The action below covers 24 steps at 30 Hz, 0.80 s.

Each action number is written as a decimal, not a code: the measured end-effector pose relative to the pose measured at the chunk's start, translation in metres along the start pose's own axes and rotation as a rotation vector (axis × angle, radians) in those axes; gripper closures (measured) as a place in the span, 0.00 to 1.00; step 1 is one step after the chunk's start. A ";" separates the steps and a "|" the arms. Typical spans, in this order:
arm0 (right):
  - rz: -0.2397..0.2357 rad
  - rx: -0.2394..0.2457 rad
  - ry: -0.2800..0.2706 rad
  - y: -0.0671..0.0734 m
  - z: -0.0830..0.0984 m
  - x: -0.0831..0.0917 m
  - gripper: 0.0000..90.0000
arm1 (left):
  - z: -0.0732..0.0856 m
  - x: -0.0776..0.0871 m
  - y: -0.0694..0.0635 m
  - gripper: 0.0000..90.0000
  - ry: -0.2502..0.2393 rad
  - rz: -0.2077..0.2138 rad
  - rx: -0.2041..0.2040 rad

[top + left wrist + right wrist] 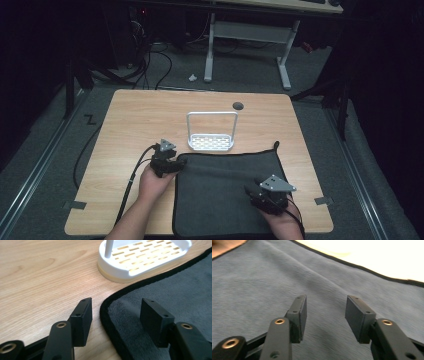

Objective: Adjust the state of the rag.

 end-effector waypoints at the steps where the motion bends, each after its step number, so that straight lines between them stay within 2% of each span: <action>1: -0.005 0.011 -0.001 0.004 -0.001 -0.001 0.57 | 0.001 -0.002 -0.001 0.49 0.011 -0.012 -0.010; 5: -0.046 0.052 -0.004 0.023 -0.006 -0.006 0.53 | 0.002 -0.005 -0.003 0.56 0.021 -0.030 -0.037; 7: -0.068 0.072 -0.002 0.036 -0.009 -0.009 0.52 | 0.003 -0.005 -0.006 0.62 0.021 -0.046 -0.067; 12: -0.137 0.108 0.006 0.071 -0.015 -0.019 0.51 | 0.006 -0.004 -0.012 0.85 0.001 -0.014 -0.099; 14: -0.172 0.108 0.015 0.086 -0.018 -0.024 0.49 | 0.007 -0.003 -0.010 0.88 -0.006 -0.001 -0.075; 16: -0.206 0.105 0.022 0.101 -0.020 -0.029 0.46 | 0.008 -0.002 -0.005 0.90 -0.014 0.029 -0.024; 18: -0.225 0.130 0.023 0.116 -0.021 -0.034 0.47 | 0.009 -0.002 -0.001 0.90 -0.022 0.053 0.025; 24: -0.300 0.179 0.060 0.161 -0.027 -0.051 0.47 | 0.010 -0.001 0.000 0.90 -0.024 0.064 0.042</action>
Point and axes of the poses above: each handheld gripper's, and its own axes: x roughly backward along the jaws, z roughly out of its underside, y roughly to its left, the point moved 3 cm from there along -x, roughly forward along the jaws, and after that the axes turned 4 degrees about -x, right-handed, at the moved point
